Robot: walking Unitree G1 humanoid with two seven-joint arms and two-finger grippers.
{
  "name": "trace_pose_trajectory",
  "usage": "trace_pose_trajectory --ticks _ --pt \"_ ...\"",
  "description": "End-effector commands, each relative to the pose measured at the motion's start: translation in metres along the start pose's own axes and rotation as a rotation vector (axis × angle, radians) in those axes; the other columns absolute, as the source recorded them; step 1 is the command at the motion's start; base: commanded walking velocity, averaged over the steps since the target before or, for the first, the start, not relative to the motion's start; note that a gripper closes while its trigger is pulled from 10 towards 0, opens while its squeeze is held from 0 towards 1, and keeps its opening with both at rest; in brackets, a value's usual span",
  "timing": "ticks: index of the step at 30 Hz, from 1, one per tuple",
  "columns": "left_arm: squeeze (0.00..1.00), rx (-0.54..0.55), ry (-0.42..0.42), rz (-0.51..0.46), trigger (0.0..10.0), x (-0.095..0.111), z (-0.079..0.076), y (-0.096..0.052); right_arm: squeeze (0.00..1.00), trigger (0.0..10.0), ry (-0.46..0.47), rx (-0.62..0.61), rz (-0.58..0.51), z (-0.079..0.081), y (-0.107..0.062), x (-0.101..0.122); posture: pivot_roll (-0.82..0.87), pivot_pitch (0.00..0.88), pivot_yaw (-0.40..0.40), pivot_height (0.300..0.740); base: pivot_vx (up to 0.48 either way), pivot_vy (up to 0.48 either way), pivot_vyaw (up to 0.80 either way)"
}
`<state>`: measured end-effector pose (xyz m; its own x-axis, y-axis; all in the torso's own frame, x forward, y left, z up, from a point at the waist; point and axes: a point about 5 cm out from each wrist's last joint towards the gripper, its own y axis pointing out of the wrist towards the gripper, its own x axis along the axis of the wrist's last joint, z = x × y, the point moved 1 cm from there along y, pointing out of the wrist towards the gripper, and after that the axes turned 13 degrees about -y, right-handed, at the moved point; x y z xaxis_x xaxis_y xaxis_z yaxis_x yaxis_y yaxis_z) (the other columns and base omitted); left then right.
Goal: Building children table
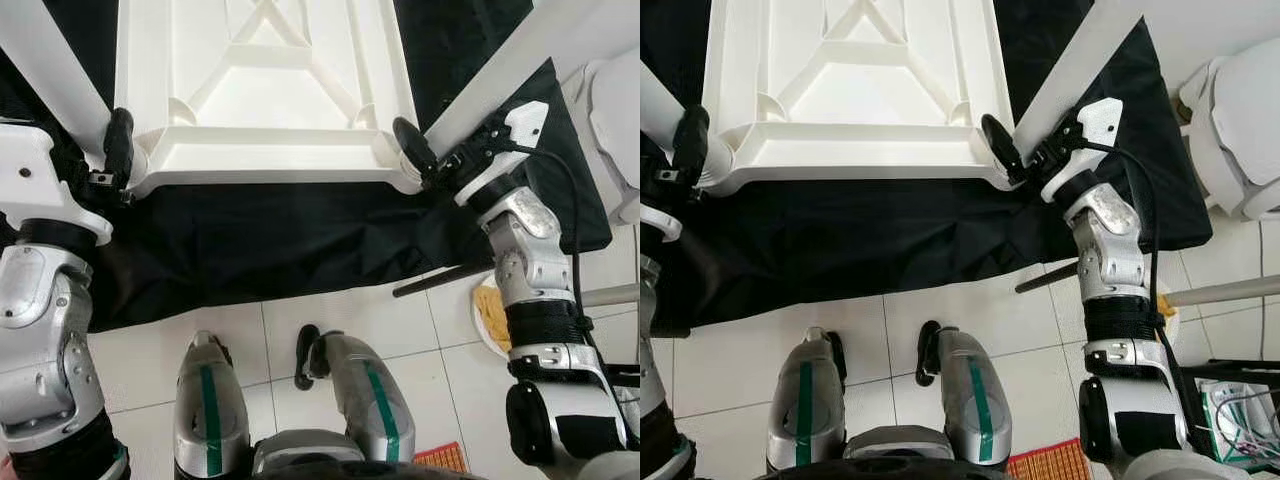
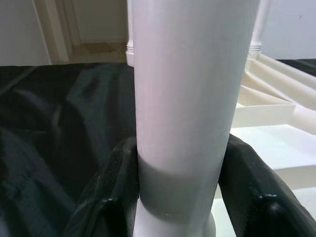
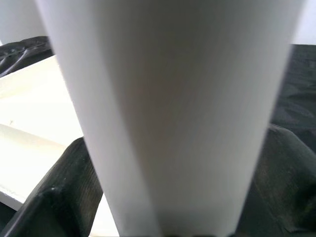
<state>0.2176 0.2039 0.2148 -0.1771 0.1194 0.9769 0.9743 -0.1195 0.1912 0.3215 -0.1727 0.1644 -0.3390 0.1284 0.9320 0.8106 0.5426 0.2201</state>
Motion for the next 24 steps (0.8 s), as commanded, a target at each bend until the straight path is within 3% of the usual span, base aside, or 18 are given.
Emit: trace_pose_trajectory --ticks 1,4,10,11,12,13,19,20,24 --pt "0.00 -0.211 -0.042 -0.033 10.0 0.012 -0.026 -0.005 0.00 10.0 -0.016 -0.015 0.017 -0.005 -0.008 -0.003 0.15 0.113 -0.146 0.740 0.000 0.000 0.00" --pt "0.00 -0.269 -0.077 0.001 10.0 0.008 -0.033 -0.006 0.00 10.0 -0.026 -0.021 0.021 -0.008 -0.009 -0.003 0.15 0.115 -0.144 0.740 0.000 0.000 0.00" --pt "0.00 -0.295 -0.032 0.077 10.0 -0.005 -0.034 -0.001 0.00 10.0 -0.034 -0.020 0.021 -0.008 -0.009 -0.003 0.14 0.116 -0.137 0.740 0.000 0.000 0.00" --pt "0.85 -0.308 -0.044 0.077 10.0 -0.005 -0.035 0.001 0.00 10.0 -0.036 -0.019 0.019 -0.007 -0.008 -0.002 0.14 0.115 -0.135 0.740 0.000 0.000 0.00" --pt "0.85 -0.308 -0.044 0.077 10.0 -0.005 -0.035 0.001 0.00 10.0 -0.036 -0.019 0.019 -0.007 -0.008 -0.002 0.14 0.115 -0.135 0.740 0.000 0.000 0.00" --pt "1.00 -0.319 -0.053 0.077 10.0 -0.006 -0.035 0.002 0.00 10.0 -0.036 -0.016 0.015 -0.007 -0.008 -0.002 0.14 0.113 -0.132 0.740 0.000 0.000 0.00" --pt "1.00 -0.347 -0.011 0.059 10.0 -0.002 -0.032 0.011 0.00 10.0 -0.044 -0.012 0.004 -0.005 -0.006 0.001 0.13 0.109 -0.126 0.740 0.000 0.000 0.00" --pt "0.00 -0.355 -0.019 0.037 10.0 0.005 -0.028 0.017 0.00 10.0 -0.050 -0.034 -0.007 -0.008 -0.006 0.004 0.12 0.107 -0.121 0.740 0.000 0.000 0.00" --pt "0.00 -0.379 -0.037 -0.003 10.0 0.018 -0.023 0.027 0.00 10.0 -0.060 -0.087 -0.027 -0.013 -0.005 0.007 0.12 0.103 -0.121 0.740 0.000 0.000 0.00"
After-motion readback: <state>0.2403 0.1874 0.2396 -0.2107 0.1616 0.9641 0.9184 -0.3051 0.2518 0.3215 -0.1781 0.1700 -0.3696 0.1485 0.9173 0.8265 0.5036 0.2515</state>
